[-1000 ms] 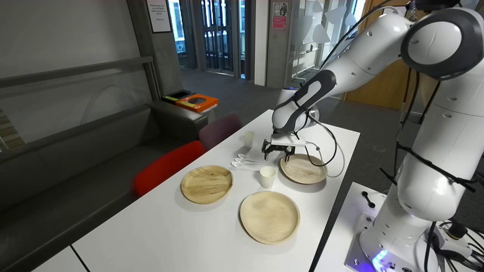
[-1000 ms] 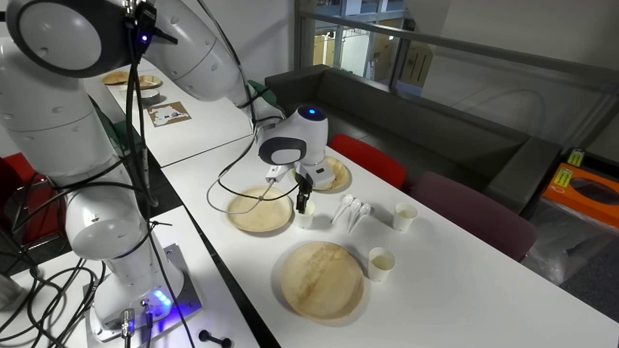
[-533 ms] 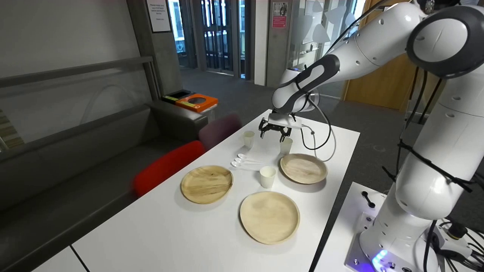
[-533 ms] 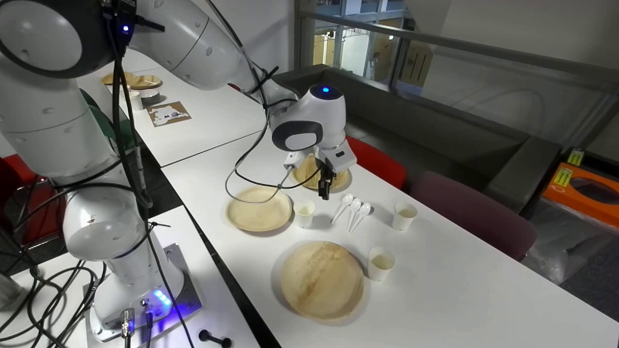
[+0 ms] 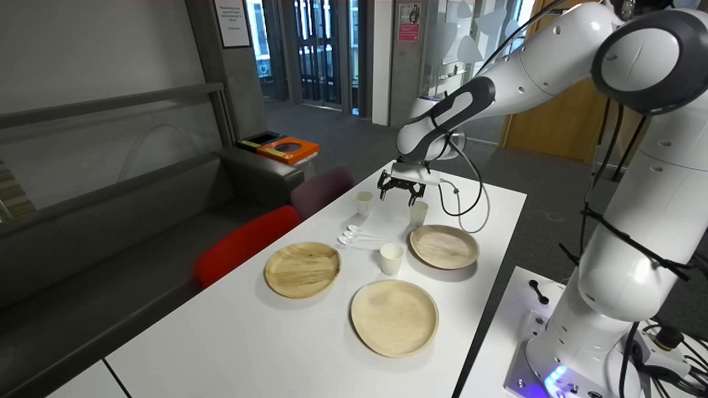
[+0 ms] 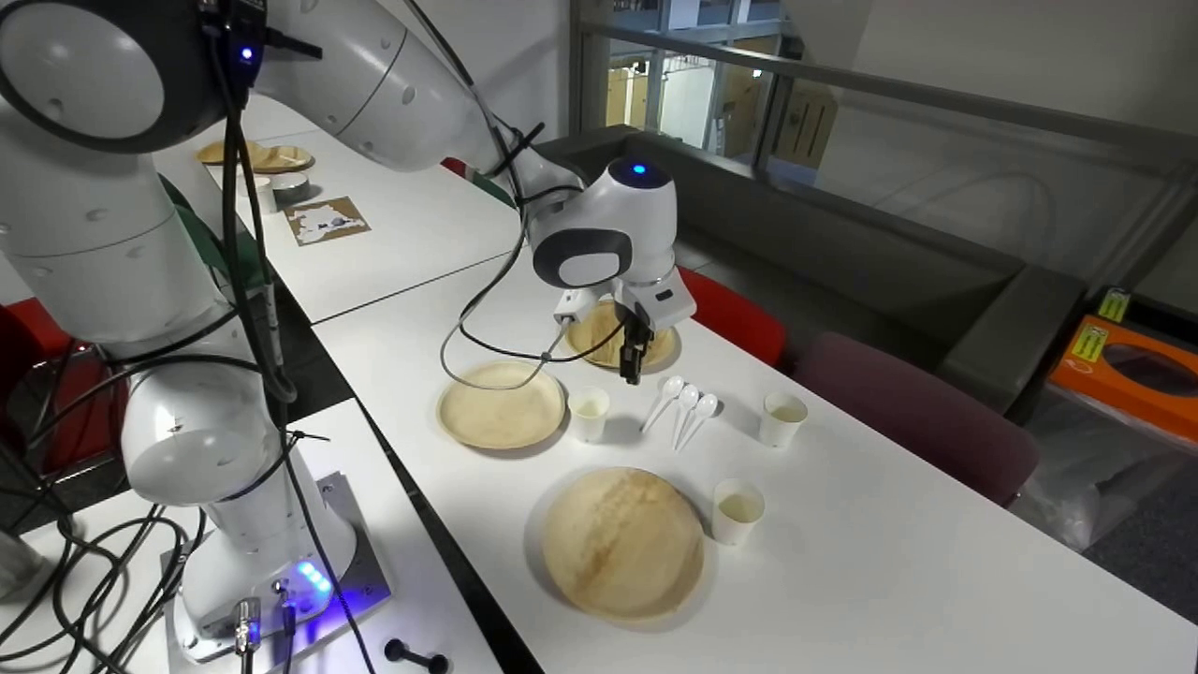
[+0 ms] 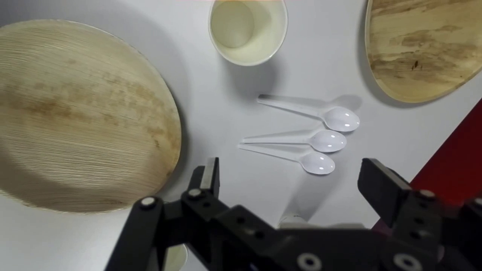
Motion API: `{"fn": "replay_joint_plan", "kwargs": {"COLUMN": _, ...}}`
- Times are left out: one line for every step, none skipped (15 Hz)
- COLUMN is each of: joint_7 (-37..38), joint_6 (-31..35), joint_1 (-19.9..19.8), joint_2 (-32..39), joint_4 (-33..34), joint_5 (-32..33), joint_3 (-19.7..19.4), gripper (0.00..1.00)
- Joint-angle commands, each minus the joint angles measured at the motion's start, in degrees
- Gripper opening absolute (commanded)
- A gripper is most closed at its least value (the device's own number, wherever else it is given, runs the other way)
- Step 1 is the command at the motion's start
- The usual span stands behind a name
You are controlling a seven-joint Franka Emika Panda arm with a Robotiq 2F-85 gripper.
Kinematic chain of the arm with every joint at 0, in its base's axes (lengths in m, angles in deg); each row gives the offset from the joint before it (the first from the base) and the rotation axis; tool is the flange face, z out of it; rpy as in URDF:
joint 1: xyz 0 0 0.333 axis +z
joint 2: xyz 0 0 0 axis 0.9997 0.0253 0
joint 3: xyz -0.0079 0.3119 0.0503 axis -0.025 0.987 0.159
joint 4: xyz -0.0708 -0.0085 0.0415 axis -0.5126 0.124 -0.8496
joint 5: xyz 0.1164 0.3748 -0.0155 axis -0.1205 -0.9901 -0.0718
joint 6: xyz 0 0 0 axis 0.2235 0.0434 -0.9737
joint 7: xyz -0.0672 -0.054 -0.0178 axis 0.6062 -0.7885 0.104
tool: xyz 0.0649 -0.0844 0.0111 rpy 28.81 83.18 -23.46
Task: Shift the cup to the left, then move it closer to the plate
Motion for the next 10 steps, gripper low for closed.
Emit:
{"fn": "replay_joint_plan", "kwargs": {"joint_7": 1.65, "joint_6": 7.67, "joint_1": -0.12, "joint_2": 1.12, "joint_4": 0.19, "joint_5": 0.59, "joint_3": 0.79, "gripper": 1.0}}
{"fn": "replay_joint_plan", "kwargs": {"joint_7": 2.61, "joint_6": 12.06, "joint_1": -0.07, "joint_2": 2.19, "joint_4": 0.91, "joint_5": 0.3, "joint_3": 0.84, "gripper": 1.0}}
{"fn": "replay_joint_plan", "kwargs": {"joint_7": 3.12, "joint_6": 15.56, "joint_1": -0.12, "joint_2": 3.58, "joint_4": 2.11, "joint_5": 0.51, "joint_3": 0.71, "gripper": 1.0}}
{"fn": "replay_joint_plan", "kwargs": {"joint_7": 3.31, "joint_6": 19.29, "joint_1": -0.16, "joint_2": 4.92, "joint_4": 3.24, "joint_5": 0.9, "joint_3": 0.5, "gripper": 1.0}}
{"fn": "replay_joint_plan", "kwargs": {"joint_7": 4.38, "joint_6": 22.99, "joint_1": -0.1, "joint_2": 6.33, "joint_4": 4.31, "joint_5": 1.85, "joint_3": 0.07, "gripper": 1.0}}
{"fn": "replay_joint_plan", "kwargs": {"joint_7": 5.79, "joint_6": 26.31, "joint_1": 0.01, "joint_2": 8.09, "joint_4": 5.93, "joint_5": 3.26, "joint_3": -0.6, "gripper": 1.0}}
{"fn": "replay_joint_plan", "kwargs": {"joint_7": 8.26, "joint_6": 28.97, "joint_1": 0.29, "joint_2": 10.0, "joint_4": 7.65, "joint_5": 5.39, "joint_3": -1.75, "gripper": 1.0}}
{"fn": "replay_joint_plan", "kwargs": {"joint_7": 9.88, "joint_6": 29.27, "joint_1": 0.6, "joint_2": 11.93, "joint_4": 10.05, "joint_5": 6.36, "joint_3": -2.83, "gripper": 1.0}}
{"fn": "replay_joint_plan", "kwargs": {"joint_7": 12.56, "joint_6": 28.19, "joint_1": 1.16, "joint_2": 13.99, "joint_4": 12.9, "joint_5": 7.45, "joint_3": -4.25, "gripper": 1.0}}
{"fn": "replay_joint_plan", "kwargs": {"joint_7": 14.79, "joint_6": 26.78, "joint_1": 1.6, "joint_2": 16.05, "joint_4": 15.77, "joint_5": 7.9, "joint_3": -5.36, "gripper": 1.0}}
